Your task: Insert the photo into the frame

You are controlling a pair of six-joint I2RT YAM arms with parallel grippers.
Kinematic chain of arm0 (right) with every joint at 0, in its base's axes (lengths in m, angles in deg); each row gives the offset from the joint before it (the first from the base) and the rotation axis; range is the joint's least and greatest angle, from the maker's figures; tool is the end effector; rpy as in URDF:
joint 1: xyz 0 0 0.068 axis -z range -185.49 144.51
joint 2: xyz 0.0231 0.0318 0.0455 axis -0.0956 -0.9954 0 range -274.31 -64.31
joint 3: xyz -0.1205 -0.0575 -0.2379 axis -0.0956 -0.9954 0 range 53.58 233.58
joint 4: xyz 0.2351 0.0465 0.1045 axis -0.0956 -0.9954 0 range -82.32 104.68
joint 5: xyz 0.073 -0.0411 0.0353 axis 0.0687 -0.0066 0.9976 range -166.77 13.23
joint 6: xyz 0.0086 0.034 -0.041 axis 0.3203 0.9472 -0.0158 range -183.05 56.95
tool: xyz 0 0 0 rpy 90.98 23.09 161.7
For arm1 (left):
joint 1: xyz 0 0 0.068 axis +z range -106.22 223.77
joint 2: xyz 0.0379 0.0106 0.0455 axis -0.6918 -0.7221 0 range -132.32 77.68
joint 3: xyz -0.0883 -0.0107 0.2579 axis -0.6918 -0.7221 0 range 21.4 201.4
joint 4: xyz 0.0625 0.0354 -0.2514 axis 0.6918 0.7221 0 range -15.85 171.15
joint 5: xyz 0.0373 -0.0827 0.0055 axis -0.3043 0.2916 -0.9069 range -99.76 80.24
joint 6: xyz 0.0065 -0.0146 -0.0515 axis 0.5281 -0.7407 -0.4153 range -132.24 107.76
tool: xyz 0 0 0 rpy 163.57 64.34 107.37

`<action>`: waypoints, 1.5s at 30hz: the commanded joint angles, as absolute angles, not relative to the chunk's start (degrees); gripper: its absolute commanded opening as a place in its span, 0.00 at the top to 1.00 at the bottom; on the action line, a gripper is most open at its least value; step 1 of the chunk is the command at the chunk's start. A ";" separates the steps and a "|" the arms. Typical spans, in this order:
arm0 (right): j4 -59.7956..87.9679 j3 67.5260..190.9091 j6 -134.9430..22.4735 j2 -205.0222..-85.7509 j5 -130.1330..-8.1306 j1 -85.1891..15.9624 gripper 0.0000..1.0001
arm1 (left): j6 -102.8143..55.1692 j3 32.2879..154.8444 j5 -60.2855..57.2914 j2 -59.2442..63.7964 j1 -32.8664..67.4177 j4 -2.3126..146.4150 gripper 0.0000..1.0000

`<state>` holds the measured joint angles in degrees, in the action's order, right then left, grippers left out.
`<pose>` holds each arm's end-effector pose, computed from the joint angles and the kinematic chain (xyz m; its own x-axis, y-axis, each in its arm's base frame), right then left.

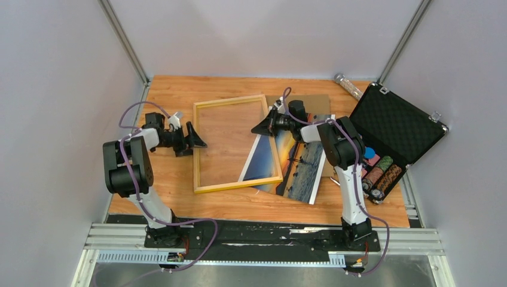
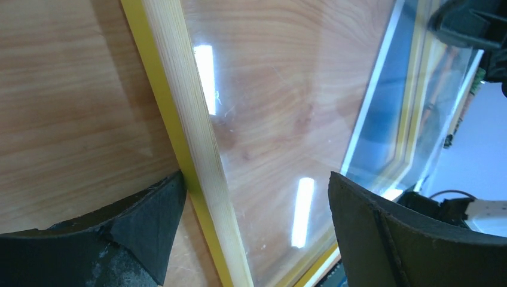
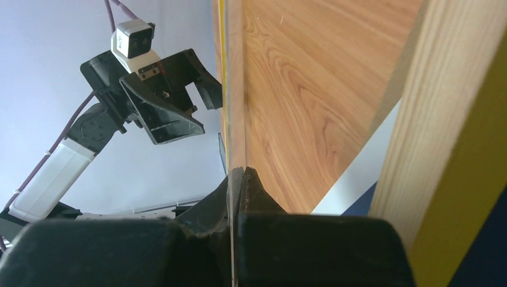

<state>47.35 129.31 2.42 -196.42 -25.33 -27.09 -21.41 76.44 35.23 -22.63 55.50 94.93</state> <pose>0.4273 0.1991 0.0998 -0.9696 0.2260 -0.0939 -0.0314 0.2658 0.9635 0.3210 0.0408 0.1508 -0.9052 -0.3030 -0.2979 -0.0070 0.7116 -0.7026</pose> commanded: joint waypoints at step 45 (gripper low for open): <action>37.76 133.82 -3.91 -194.52 -26.00 -26.13 1.00 | -8.15 80.48 32.20 -17.47 47.80 116.59 0.01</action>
